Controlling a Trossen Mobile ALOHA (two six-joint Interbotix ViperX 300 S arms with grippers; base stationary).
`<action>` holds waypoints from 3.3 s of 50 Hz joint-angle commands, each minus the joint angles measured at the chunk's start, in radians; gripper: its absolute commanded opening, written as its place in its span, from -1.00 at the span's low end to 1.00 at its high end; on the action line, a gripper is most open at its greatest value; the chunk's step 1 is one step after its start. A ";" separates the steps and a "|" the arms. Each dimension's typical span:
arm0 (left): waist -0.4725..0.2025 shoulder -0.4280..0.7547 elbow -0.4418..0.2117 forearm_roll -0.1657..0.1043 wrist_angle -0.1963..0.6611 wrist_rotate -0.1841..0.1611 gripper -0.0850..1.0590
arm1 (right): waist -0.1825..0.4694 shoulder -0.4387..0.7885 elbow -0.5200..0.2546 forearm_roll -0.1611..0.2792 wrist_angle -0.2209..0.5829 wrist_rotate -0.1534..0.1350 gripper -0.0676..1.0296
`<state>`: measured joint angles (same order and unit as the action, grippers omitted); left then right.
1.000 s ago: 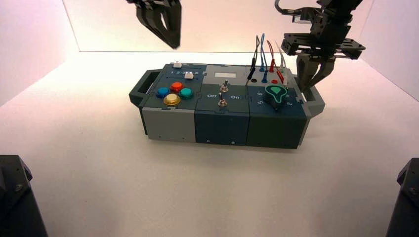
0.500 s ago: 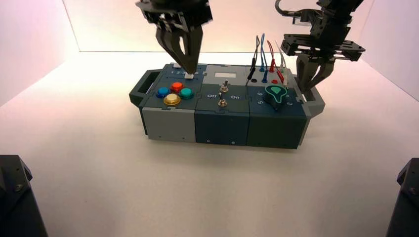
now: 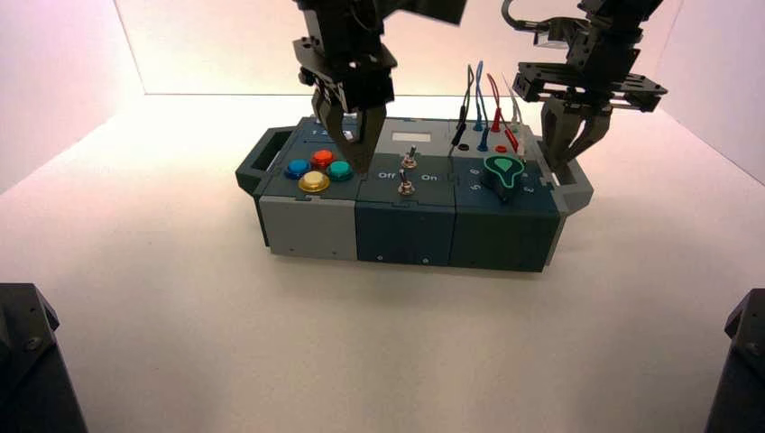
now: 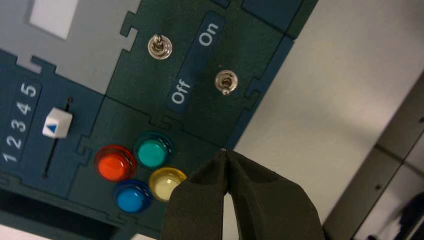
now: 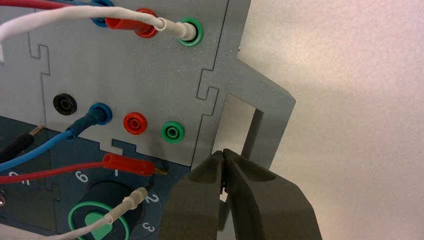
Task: Flip the bottom switch on with the left gripper.
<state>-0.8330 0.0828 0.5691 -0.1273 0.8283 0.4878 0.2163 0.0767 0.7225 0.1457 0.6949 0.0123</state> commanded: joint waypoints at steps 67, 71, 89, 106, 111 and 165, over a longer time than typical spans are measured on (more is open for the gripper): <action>-0.075 0.092 -0.133 0.012 0.066 0.261 -0.91 | 0.002 -0.021 -0.025 0.003 0.015 -0.005 -0.92; -0.075 0.100 -0.141 0.025 0.064 0.261 -0.91 | 0.002 -0.021 -0.025 0.003 0.015 -0.005 -0.92; -0.075 0.123 -0.152 0.069 0.066 0.259 -0.91 | 0.002 -0.021 -0.025 0.003 0.015 -0.005 -0.92; -0.075 0.137 -0.173 0.089 0.064 0.256 -0.91 | 0.002 -0.018 -0.026 0.003 0.015 -0.005 -0.92; -0.075 0.137 -0.179 0.089 0.064 0.256 -0.91 | 0.002 -0.018 -0.026 0.003 0.015 -0.005 -0.92; -0.140 0.187 -0.281 0.080 0.109 0.244 -0.91 | 0.002 -0.011 -0.028 0.003 0.028 -0.005 -0.92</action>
<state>-0.9526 0.3252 0.2869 -0.0414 0.9557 0.7348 0.2025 0.0767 0.7179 0.1396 0.7240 0.0107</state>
